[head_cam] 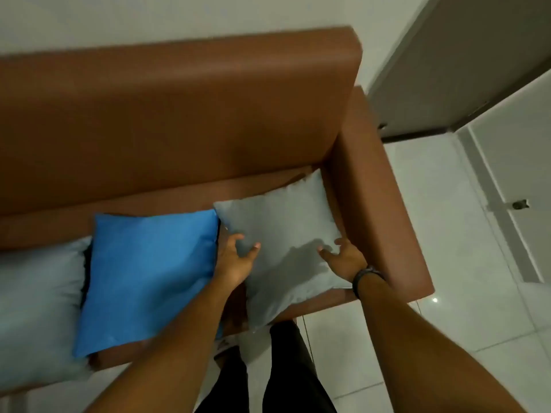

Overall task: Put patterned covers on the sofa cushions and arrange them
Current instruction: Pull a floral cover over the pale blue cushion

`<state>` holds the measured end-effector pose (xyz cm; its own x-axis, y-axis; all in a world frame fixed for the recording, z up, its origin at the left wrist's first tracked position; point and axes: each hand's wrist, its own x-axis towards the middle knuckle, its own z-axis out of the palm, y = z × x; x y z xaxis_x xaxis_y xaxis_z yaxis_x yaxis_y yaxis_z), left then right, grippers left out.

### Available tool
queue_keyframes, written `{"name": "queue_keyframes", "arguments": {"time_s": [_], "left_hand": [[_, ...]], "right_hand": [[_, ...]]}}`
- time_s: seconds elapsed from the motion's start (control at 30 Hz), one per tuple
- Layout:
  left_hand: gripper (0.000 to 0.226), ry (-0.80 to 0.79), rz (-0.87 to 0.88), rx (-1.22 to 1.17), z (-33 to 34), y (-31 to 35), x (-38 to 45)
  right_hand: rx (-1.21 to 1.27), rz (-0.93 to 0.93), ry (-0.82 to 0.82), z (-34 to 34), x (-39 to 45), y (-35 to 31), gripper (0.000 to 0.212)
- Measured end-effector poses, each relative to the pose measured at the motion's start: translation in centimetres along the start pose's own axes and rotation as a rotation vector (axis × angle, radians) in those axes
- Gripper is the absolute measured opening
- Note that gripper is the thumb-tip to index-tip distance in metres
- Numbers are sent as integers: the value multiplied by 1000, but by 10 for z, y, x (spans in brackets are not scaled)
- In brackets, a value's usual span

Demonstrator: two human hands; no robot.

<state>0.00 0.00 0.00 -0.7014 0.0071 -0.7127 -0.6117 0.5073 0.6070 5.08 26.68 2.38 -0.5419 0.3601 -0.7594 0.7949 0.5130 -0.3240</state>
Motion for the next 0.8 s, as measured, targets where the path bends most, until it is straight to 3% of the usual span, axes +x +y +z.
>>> {"name": "queue_keyframes", "arguments": {"time_s": [0.13,0.23,0.43,0.53,0.7,0.8], "left_hand": [[86,-76,-175,-8,27,-45,13],[105,-147,-278,-77,53,-75,23],[102,-99,-155,-163,65,-77,15],[91,-93,-117,-142,36,-58,-4],[93,-183,-166,-46,-30,10,-15],[98,-288,-222,-214,-60,61,-3]], "right_hand": [[-17,84,63,14,40,30,99],[84,121,54,30,71,49,101],[150,22,-17,30,79,63,96],[175,-79,-53,-2,51,61,84],[196,-186,-90,-82,13,23,52],[258,-204,-63,-123,17,-18,42]]}}
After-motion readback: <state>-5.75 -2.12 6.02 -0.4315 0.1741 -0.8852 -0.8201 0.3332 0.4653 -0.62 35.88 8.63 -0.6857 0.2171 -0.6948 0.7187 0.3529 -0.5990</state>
